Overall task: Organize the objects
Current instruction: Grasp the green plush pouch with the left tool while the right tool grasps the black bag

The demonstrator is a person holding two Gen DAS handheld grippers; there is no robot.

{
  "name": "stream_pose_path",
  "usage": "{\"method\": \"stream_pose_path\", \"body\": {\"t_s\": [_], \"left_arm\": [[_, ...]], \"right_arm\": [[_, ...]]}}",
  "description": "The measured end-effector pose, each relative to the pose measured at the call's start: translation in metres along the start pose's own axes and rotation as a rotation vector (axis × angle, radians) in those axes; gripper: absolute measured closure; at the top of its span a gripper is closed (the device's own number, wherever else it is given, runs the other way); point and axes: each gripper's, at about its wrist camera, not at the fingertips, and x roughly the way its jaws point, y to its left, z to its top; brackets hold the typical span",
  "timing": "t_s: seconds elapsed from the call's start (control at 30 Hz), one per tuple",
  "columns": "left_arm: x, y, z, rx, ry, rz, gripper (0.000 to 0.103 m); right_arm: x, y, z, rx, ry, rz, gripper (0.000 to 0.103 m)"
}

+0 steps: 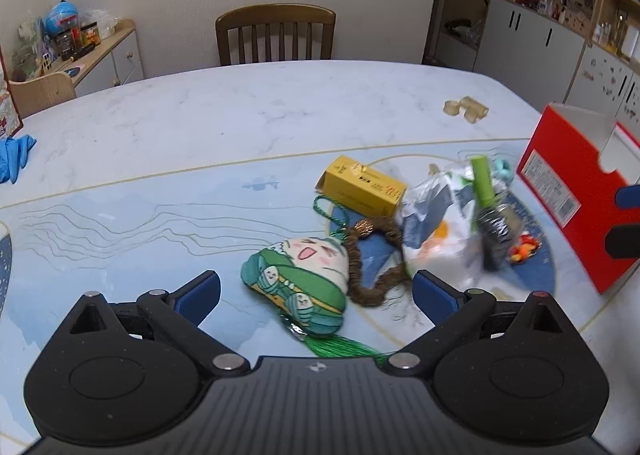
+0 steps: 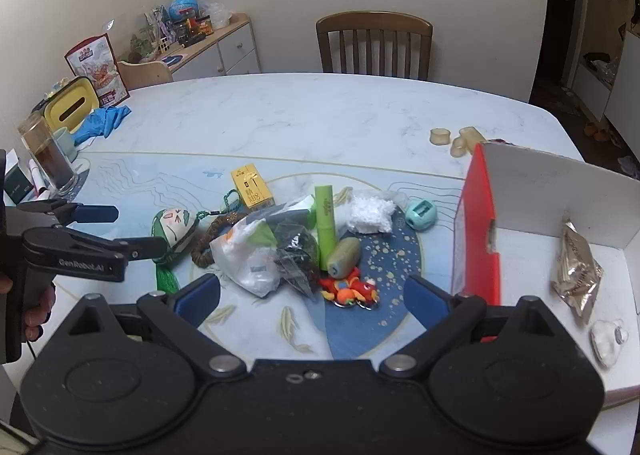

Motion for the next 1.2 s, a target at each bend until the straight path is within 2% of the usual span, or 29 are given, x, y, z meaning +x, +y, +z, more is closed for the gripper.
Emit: {"method": "stream_pose_path", "body": {"t_s": [0.53, 0.7, 0.9, 1.07, 1.2], "left_arm": [[0.038, 0.018, -0.001, -0.001, 0.027, -0.018, 0.0], [0.043, 0.026, 0.001, -0.03, 0.024, -0.062, 0.0], [0.047, 0.027, 0.003, -0.032, 0.031, -0.106, 0.002], [0.048, 0.031, 0.004, -0.056, 0.036, -0.123, 0.012], [0.048, 0.033, 0.004, -0.069, 0.039, -0.122, 0.027]], "right_arm": [[0.053, 0.019, 0.006, -0.051, 0.045, -0.03, 0.025], [0.064, 0.023, 0.008, -0.069, 0.054, -0.021, 0.032], [0.076, 0.025, 0.01, -0.076, 0.074, -0.019, 0.047], [0.082, 0.025, 0.012, -0.069, 0.08, -0.018, 0.055], [0.083, 0.023, 0.013, -0.058, 0.083, -0.011, 0.062]]}}
